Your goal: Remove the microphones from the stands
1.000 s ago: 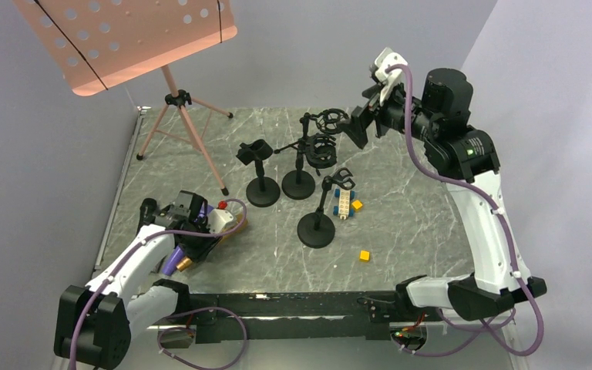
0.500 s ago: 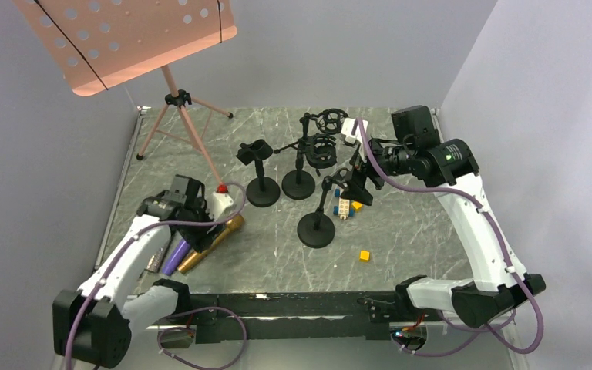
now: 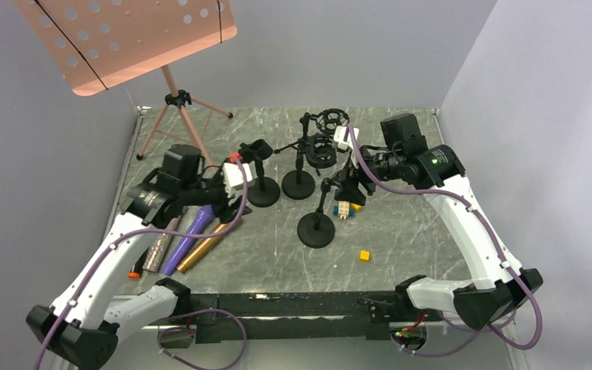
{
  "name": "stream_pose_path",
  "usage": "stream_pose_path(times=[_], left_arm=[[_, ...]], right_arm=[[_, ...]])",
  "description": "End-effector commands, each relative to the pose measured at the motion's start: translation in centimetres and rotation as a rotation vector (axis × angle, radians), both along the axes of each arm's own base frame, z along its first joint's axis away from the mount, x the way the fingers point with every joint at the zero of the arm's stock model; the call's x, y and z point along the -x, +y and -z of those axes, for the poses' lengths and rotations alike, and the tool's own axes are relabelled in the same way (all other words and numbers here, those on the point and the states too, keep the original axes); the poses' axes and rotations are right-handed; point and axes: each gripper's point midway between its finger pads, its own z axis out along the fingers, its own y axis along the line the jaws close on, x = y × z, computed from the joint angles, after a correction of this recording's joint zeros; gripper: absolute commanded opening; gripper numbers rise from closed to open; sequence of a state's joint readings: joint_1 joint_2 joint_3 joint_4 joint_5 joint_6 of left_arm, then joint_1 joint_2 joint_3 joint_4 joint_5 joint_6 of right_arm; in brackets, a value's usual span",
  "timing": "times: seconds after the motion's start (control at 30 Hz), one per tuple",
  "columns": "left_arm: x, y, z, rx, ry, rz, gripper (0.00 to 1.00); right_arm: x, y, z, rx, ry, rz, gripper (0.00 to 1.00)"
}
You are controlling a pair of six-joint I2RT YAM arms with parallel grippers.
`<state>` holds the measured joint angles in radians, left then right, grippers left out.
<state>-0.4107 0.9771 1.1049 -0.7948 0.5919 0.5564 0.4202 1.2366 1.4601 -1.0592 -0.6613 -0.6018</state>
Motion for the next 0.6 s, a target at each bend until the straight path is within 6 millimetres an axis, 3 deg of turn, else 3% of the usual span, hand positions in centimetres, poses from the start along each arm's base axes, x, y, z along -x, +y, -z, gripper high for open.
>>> stream_pose_path(times=[0.0, 0.17, 0.27, 0.43, 0.57], left_arm=[[-0.3, -5.6, -2.6, 0.143, -0.157, 0.191, 0.69], [-1.1, -8.6, -3.5, 0.266, -0.403, 0.275, 0.69], [-1.1, -10.8, -2.6, 0.251, -0.490, 0.357, 0.66], [-3.0, -13.6, -1.2, 0.273, -0.157, 0.258, 0.61], [-3.3, -14.8, 0.9, 0.331, 0.083, 0.152, 0.62]], right_arm=[[0.2, 0.9, -0.8, -0.036, -0.053, -0.063, 0.59], [-0.5, 0.8, -0.8, -0.055, -0.042, 0.023, 0.27], [-1.3, 0.5, -0.3, -0.069, -0.008, 0.121, 0.19], [-1.2, 0.4, -0.3, -0.090, 0.010, 0.171, 0.22], [-1.9, 0.1, -0.6, -0.096, -0.008, 0.213, 0.22]])
